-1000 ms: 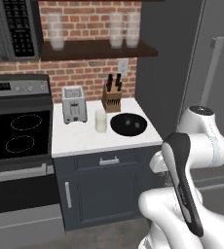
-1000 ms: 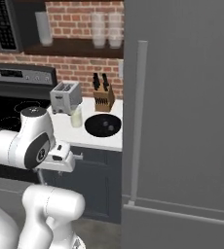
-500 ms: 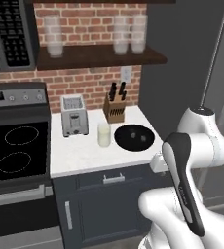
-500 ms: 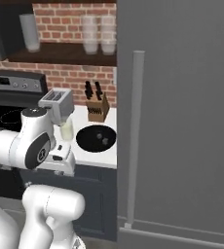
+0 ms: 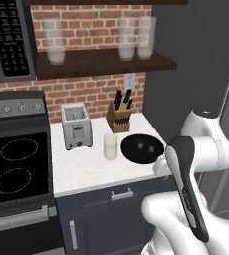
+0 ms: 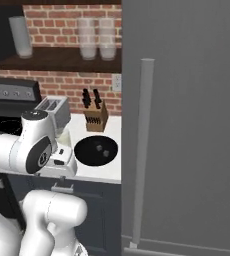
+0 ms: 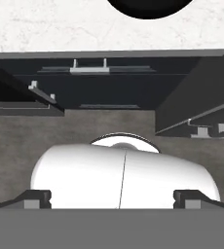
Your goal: Grab a lemon wedge from the fridge and one ice cube from the ice bowl, and put them in the glass of lemonade.
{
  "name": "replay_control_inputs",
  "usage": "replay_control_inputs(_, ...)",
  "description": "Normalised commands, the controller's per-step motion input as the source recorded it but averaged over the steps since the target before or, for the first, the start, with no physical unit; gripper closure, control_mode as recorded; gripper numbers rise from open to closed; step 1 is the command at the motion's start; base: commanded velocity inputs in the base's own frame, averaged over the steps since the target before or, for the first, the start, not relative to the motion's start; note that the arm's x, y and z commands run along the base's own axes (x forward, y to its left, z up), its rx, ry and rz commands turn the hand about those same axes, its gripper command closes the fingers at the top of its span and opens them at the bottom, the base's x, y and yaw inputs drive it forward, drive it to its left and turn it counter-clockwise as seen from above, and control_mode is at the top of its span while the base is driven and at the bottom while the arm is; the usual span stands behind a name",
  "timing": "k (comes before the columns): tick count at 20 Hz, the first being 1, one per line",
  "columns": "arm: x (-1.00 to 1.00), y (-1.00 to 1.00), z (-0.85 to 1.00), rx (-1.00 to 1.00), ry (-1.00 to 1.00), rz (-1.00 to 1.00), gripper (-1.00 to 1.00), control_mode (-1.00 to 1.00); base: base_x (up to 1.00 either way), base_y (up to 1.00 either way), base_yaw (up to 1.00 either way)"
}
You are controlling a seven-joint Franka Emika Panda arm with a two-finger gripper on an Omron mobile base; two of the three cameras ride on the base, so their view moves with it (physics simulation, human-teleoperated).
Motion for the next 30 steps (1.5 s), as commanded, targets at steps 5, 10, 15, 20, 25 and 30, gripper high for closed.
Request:
replay_control_inputs(5, 0.00, 0.00, 0.00, 0.00, 0.00, 0.00, -1.00, 1.00, 0.43, 0.42, -0.08)
replay_control_inputs(10, 0.00, 0.00, 0.00, 0.00, 0.00, 0.00, -1.00, 1.00, 0.43, 0.54, -0.07)
replay_control_inputs(15, 0.00, 0.00, 0.00, 0.00, 0.00, 0.00, -1.00, 1.00, 0.48, 0.76, -0.11)
replay_control_inputs(20, 0.00, 0.00, 0.00, 0.00, 0.00, 0.00, -1.00, 1.00, 0.55, 0.73, -0.14)
replay_control_inputs(25, 0.00, 0.00, 0.00, 0.00, 0.00, 0.00, -1.00, 1.00, 0.55, 0.22, -0.07)
replay_control_inputs(30, 0.00, 0.00, 0.00, 0.00, 0.00, 0.00, -1.00, 1.00, 0.33, 0.00, 0.00)
